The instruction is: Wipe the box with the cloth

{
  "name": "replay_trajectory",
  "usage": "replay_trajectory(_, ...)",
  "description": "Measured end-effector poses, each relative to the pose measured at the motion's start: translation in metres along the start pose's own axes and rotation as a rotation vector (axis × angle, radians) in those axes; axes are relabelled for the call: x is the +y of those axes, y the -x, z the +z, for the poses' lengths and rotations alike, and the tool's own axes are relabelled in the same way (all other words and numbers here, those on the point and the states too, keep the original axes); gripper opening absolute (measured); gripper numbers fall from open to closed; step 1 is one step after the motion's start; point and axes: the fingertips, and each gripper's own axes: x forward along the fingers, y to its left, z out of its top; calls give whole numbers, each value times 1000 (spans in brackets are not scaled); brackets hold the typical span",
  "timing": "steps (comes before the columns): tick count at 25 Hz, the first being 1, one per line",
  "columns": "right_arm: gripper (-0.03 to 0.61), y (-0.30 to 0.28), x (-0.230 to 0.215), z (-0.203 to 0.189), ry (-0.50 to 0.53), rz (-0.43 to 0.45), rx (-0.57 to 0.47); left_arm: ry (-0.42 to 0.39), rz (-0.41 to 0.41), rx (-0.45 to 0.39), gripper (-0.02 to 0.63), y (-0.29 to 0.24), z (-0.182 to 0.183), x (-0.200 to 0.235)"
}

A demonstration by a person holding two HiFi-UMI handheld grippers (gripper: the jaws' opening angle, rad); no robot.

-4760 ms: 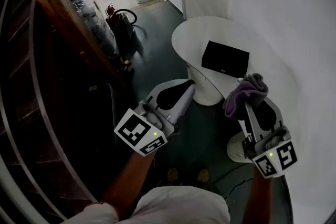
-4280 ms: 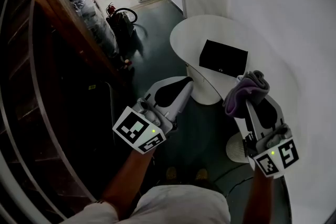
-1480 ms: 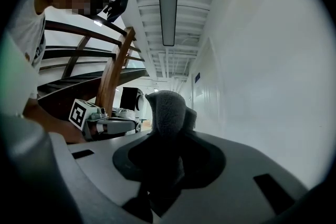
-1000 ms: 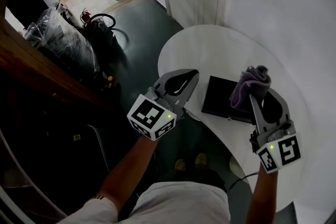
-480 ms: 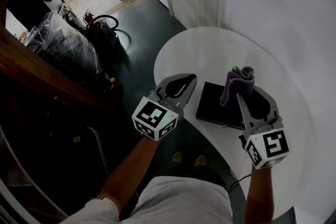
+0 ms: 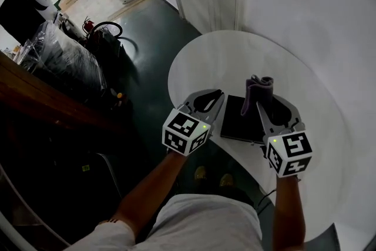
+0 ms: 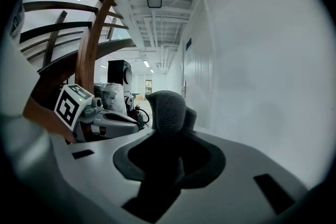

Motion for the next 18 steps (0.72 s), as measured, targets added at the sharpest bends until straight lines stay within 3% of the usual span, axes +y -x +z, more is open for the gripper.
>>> replay_trajectory(3, 104, -10, 2, -9, -23, -3, 52, 28, -16, 45, 31, -6, -12, 1)
replay_trajectory(5, 103, -17, 3, -16, -35, -1, 89, 51, -30, 74, 98, -10, -19, 0)
replay_trajectory(18, 104, -52, 14, -63, 21, 28, 318, 190, -116, 300, 139, -32, -80, -13)
